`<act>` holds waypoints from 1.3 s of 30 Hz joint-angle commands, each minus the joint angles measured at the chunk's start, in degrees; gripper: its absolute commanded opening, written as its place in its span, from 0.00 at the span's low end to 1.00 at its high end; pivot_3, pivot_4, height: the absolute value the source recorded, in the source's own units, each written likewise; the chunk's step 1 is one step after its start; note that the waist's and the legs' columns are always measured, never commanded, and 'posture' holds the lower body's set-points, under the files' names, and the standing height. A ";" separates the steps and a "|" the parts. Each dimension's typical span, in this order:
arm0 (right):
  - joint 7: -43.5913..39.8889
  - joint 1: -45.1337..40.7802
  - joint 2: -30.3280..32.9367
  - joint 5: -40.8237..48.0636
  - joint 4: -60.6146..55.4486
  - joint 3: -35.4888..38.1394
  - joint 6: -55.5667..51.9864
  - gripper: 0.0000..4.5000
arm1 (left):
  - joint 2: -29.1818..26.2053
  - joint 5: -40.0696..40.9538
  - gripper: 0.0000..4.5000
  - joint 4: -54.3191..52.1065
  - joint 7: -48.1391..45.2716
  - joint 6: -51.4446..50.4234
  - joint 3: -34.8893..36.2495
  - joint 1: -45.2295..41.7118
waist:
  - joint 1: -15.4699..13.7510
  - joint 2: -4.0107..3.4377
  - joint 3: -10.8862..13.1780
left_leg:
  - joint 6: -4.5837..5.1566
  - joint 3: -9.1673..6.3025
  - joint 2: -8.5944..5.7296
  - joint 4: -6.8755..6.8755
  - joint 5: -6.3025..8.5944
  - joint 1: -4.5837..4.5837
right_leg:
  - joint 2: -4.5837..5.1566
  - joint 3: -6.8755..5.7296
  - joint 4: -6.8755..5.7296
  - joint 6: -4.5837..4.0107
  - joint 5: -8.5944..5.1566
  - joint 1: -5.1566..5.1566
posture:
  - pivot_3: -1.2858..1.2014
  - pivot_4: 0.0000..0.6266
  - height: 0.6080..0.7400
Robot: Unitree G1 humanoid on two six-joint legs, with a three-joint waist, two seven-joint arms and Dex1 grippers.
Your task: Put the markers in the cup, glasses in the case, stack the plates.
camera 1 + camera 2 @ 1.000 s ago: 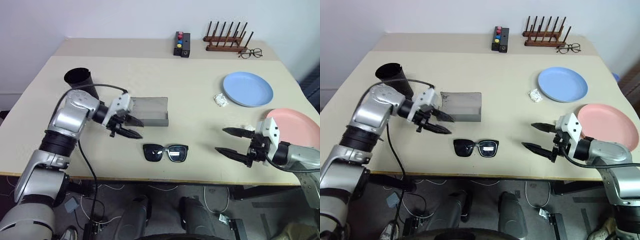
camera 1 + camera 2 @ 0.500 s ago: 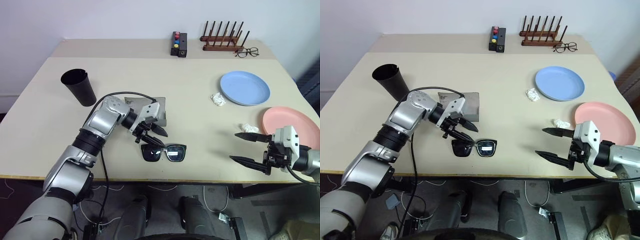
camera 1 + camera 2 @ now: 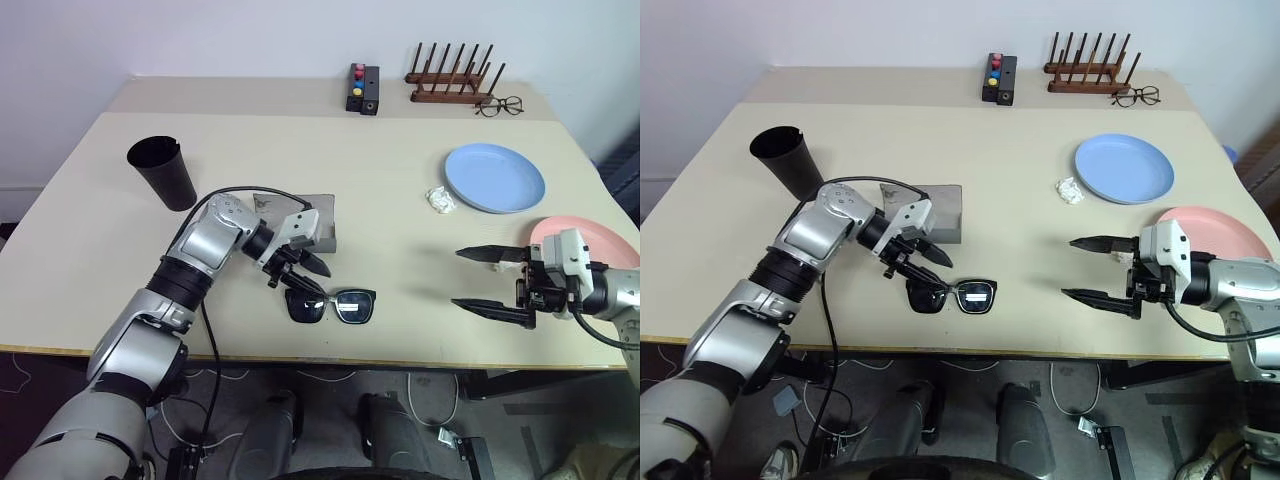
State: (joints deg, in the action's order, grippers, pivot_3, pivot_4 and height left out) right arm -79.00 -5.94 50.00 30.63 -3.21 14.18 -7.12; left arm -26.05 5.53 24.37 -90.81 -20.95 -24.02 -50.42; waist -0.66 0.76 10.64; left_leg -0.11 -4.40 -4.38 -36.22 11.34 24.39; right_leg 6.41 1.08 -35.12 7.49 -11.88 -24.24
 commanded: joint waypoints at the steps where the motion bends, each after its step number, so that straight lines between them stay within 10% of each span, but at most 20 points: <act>1: 0.14 -0.98 -0.49 0.62 -0.90 0.04 0.66 0.88 | -0.39 -0.13 0.52 -2.23 -1.12 -0.12 -0.70 -0.89 | 0.01 0.00 0.00 | 0.00 0.00 0.00 0.00 0.00 0.00 | 0.00 0.00 0.00 0.00 0.00 0.00 | 0.52 0.24 1.00; 15: 2.37 -0.44 -1.84 0.78 -3.28 -1.34 0.34 0.88 | -0.12 -0.26 0.52 -0.18 -1.69 1.94 -5.07 -2.56 | -0.02 0.00 0.00 | 0.00 -0.01 0.00 0.00 0.00 0.00 | 0.00 0.00 0.00 0.00 0.00 0.00 | 0.52 0.24 1.00; 21: 3.90 0.35 -2.11 1.11 -4.90 -1.11 -0.23 0.88 | 0.54 -1.87 0.01 1.54 -1.69 3.35 -5.89 -2.87 | -0.02 0.00 0.00 | 0.00 0.00 -0.01 0.00 0.00 0.00 | 0.01 0.00 0.00 0.00 0.00 0.00 | 0.52 0.24 1.00; 31: 6.20 1.80 -2.39 1.14 -6.27 -0.45 -0.13 0.88 | 1.54 -1.50 0.00 4.07 -0.24 5.45 -4.92 -3.38 | -0.02 -0.01 0.00 | 0.00 -0.01 0.00 0.00 0.00 0.00 | 0.01 0.00 0.00 0.00 0.00 0.00 | 0.52 0.24 1.00; 39: 7.42 1.85 -2.66 1.08 -6.32 -0.57 0.00 0.88 | 1.57 0.96 0.59 1.11 0.01 0.91 -1.67 -1.99 | 0.04 0.00 0.00 | 0.01 -0.01 0.00 0.00 0.00 0.00 | 0.00 0.00 0.00 0.00 0.00 0.00 | 0.52 0.24 1.00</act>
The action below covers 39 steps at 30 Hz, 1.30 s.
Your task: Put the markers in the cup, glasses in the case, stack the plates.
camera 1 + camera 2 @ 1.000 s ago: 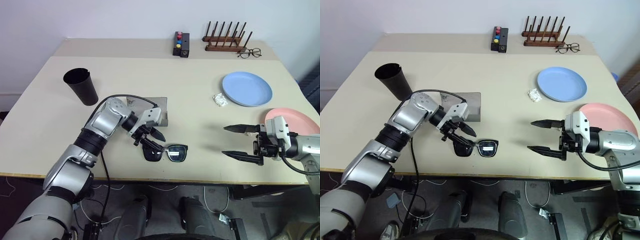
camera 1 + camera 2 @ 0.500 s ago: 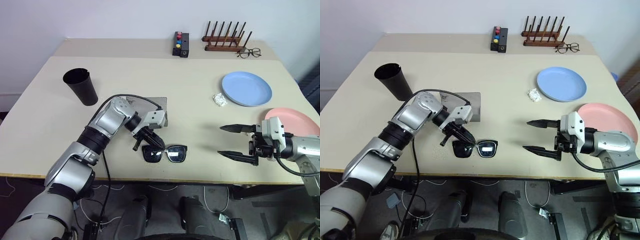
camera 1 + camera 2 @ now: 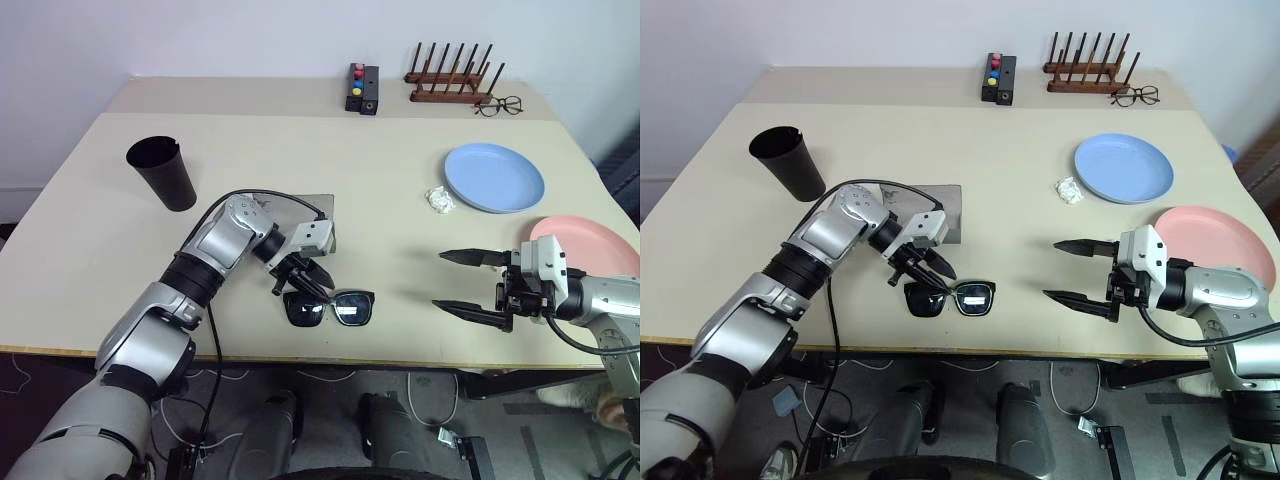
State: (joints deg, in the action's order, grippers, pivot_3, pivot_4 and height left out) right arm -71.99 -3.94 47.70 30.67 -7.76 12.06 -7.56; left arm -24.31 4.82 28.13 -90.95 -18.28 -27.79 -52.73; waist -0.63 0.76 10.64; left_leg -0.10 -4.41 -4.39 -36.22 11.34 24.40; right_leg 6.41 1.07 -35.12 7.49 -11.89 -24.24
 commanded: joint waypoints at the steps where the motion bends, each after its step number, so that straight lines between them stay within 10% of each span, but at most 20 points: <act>1: 0.50 -0.13 -0.37 1.02 -1.77 1.48 0.47 0.88 | -0.26 1.80 0.59 -3.23 -0.07 -2.06 2.18 0.66 | 0.01 0.00 0.00 | 0.00 0.00 0.00 0.00 0.00 0.00 | 0.00 0.00 0.00 0.00 0.00 0.00 | 0.52 0.24 1.00; 17: 1.74 -0.08 0.00 1.63 -3.26 2.17 -0.45 0.88 | 0.12 -3.52 0.59 -3.43 1.03 0.13 -2.31 3.09 | -0.05 0.00 0.00 | 0.00 0.00 0.00 -0.01 0.00 0.00 | 0.00 0.00 0.00 -0.01 0.00 0.00 | 0.52 0.24 1.00; 24: 2.95 1.78 0.25 2.33 -5.22 3.12 -1.17 0.88 | 0.86 -4.87 0.03 -1.35 1.67 2.13 -2.94 3.12 | -0.12 -0.10 -0.08 | 0.00 0.00 0.00 -0.01 0.00 -0.04 | 0.01 0.00 0.02 -0.01 -0.01 0.09 | 0.52 0.24 1.00; 39: 4.80 -1.41 -1.33 1.28 -2.99 1.24 -1.06 0.88 | 1.47 2.09 0.01 -7.95 4.51 3.51 6.31 3.38 | -0.08 -0.09 -0.05 | 0.06 -0.07 0.00 0.03 0.07 -0.59 | 0.07 -0.06 0.25 -0.02 -0.08 0.74 | 0.52 0.24 1.00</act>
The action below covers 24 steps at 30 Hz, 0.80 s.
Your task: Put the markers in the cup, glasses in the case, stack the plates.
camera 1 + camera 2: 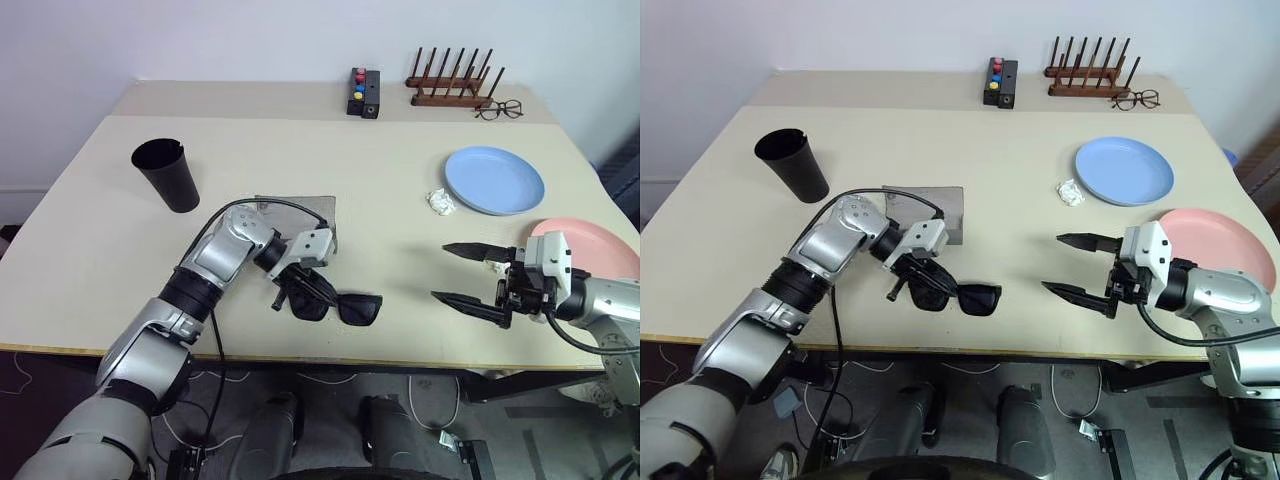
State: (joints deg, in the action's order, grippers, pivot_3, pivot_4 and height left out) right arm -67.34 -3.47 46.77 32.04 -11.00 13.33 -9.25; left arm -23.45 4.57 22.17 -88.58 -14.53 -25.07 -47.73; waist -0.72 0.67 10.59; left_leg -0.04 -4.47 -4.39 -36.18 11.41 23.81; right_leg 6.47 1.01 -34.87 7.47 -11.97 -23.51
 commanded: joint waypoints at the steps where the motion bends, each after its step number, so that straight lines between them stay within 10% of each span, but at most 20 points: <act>1: 0.01 -2.39 -0.49 -0.26 0.80 -0.14 0.72 0.88 | 1.01 2.86 0.01 -1.94 3.07 -0.62 4.57 -2.33 | 0.01 0.00 0.01 | 0.00 0.00 0.00 0.01 0.00 0.00 | 0.00 0.00 0.00 0.00 0.00 0.00 | 0.52 0.24 1.00; 11: -0.19 -6.36 -2.32 -1.93 4.73 -2.11 2.15 0.88 | 3.59 7.25 0.01 4.71 15.33 0.28 16.93 -13.69 | 0.19 0.06 0.05 | 0.01 -0.02 -0.03 0.01 -0.01 0.32 | -0.02 -0.09 -0.03 0.23 0.15 -0.33 | 0.52 0.24 1.00; 24: -0.41 -9.82 -5.10 -3.12 8.34 -4.29 4.21 0.88 | -8.93 0.74 0.01 21.88 -1.21 8.19 11.54 -19.95 | 0.26 0.06 0.08 | 0.02 0.01 -0.03 0.00 -0.01 0.44 | -0.05 -0.08 -0.13 0.26 0.14 -0.49 | 0.52 0.24 1.00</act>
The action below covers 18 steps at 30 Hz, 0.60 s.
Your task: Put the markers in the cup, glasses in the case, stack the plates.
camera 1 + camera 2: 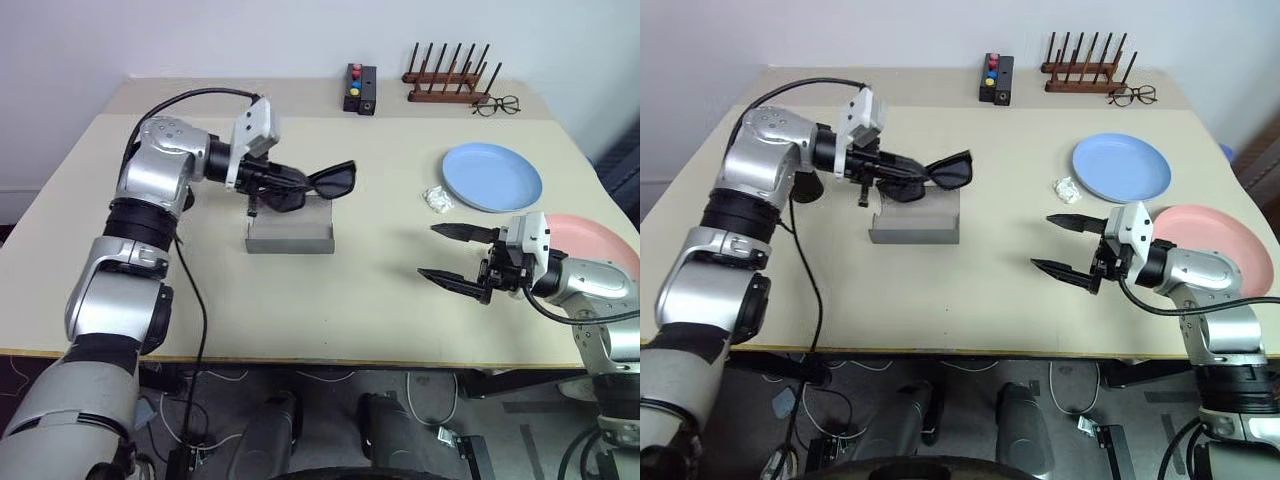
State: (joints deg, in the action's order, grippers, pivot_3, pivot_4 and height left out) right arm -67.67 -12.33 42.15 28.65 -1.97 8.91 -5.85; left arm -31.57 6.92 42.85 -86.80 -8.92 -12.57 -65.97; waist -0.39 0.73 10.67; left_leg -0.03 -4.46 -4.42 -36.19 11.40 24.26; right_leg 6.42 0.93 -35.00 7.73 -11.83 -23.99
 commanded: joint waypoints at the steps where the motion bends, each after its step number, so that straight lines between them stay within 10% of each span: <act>1: -0.05 -1.00 -0.75 0.34 -0.81 0.00 0.69 0.88 | -0.76 -2.25 0.01 2.28 -3.50 3.44 -1.33 -1.54 | -0.19 0.00 0.00 | 0.00 0.00 0.00 -0.01 0.00 0.01 | 0.00 0.00 0.00 0.00 0.00 -0.01 | 0.52 0.24 1.00; 18: 6.11 -2.13 -7.76 5.74 -2.17 2.03 -2.91 0.88 | 3.36 -7.92 0.01 14.88 0.68 13.25 -1.40 -1.47 | -0.10 0.02 0.02 | 0.01 0.00 0.00 -0.01 -0.01 0.13 | -0.01 0.01 -0.14 0.02 0.01 -0.21 | 0.52 0.24 1.00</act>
State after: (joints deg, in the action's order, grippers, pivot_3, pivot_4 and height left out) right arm -62.43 -13.93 34.54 32.47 -1.42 9.11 -8.45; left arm -27.98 -0.66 57.85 -86.40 3.25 -14.94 -65.96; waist -0.49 0.76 10.68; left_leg -0.02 -4.47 -4.42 -36.21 11.39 24.39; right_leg 6.41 0.94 -35.14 7.75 -11.81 -24.21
